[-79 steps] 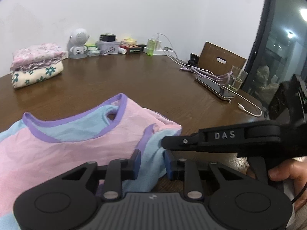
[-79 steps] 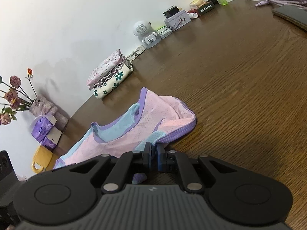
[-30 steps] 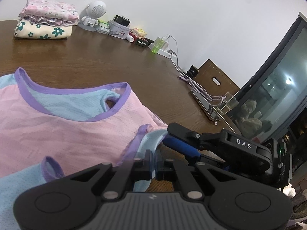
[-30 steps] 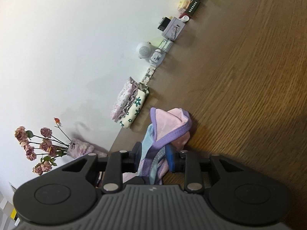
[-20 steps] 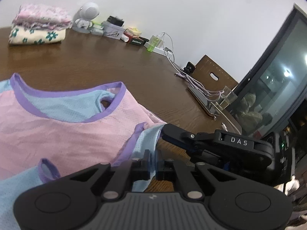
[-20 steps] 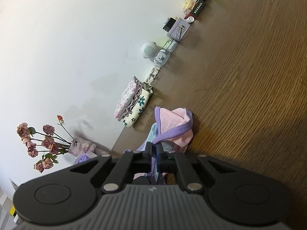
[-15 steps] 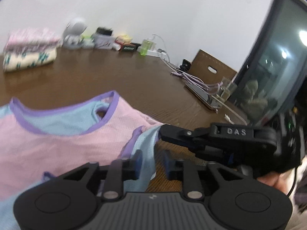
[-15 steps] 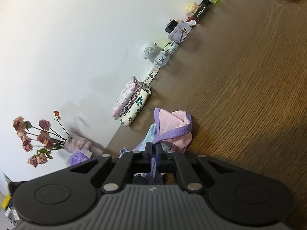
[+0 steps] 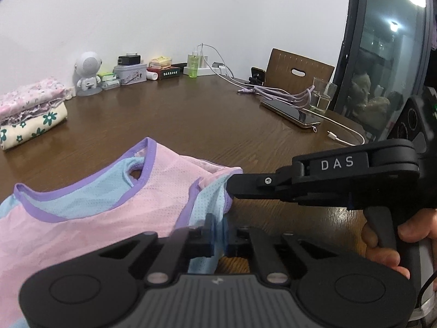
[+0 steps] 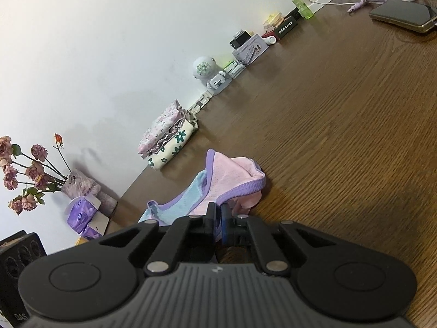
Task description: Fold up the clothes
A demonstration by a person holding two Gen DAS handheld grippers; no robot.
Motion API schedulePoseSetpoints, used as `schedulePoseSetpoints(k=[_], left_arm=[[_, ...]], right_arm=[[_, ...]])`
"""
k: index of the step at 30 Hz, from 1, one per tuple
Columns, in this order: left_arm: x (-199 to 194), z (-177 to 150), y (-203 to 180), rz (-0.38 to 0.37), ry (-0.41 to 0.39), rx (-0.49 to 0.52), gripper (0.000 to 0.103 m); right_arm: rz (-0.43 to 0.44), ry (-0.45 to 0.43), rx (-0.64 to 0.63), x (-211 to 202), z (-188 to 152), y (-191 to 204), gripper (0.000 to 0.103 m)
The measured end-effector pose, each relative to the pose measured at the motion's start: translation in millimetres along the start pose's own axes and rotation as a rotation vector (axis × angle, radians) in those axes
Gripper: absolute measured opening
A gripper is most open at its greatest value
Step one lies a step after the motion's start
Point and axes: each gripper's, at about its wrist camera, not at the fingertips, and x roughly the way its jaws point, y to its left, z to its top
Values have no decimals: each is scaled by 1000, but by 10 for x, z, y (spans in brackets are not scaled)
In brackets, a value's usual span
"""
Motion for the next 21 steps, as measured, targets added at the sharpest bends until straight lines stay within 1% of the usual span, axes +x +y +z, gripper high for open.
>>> schedulePoseSetpoints(k=[3, 5, 8, 11, 12, 15, 16, 21], left_arm=[[-2, 5, 27, -5, 1, -16, 4], [0, 7, 46, -13, 3, -32, 4], [17, 13, 108, -52, 13, -86, 4], [24, 19, 161, -82, 23, -134, 4], [23, 21, 169, -87, 24, -143, 3], [24, 22, 180, -98, 27, -156, 3], [24, 23, 183, -102, 28, -160, 3], [25, 25, 201, -120, 32, -181, 3]], right_arm=[[20, 19, 5, 23, -9, -17, 6], [14, 35, -18, 37, -34, 11, 6], [9, 44, -41, 36, -78, 48, 7], [17, 41, -32, 36, -101, 34, 10], [22, 40, -24, 39, -101, 22, 13], [33, 36, -13, 41, -104, 4, 29], [39, 31, -11, 37, -105, -1, 32], [71, 32, 1, 71, -104, -19, 31]])
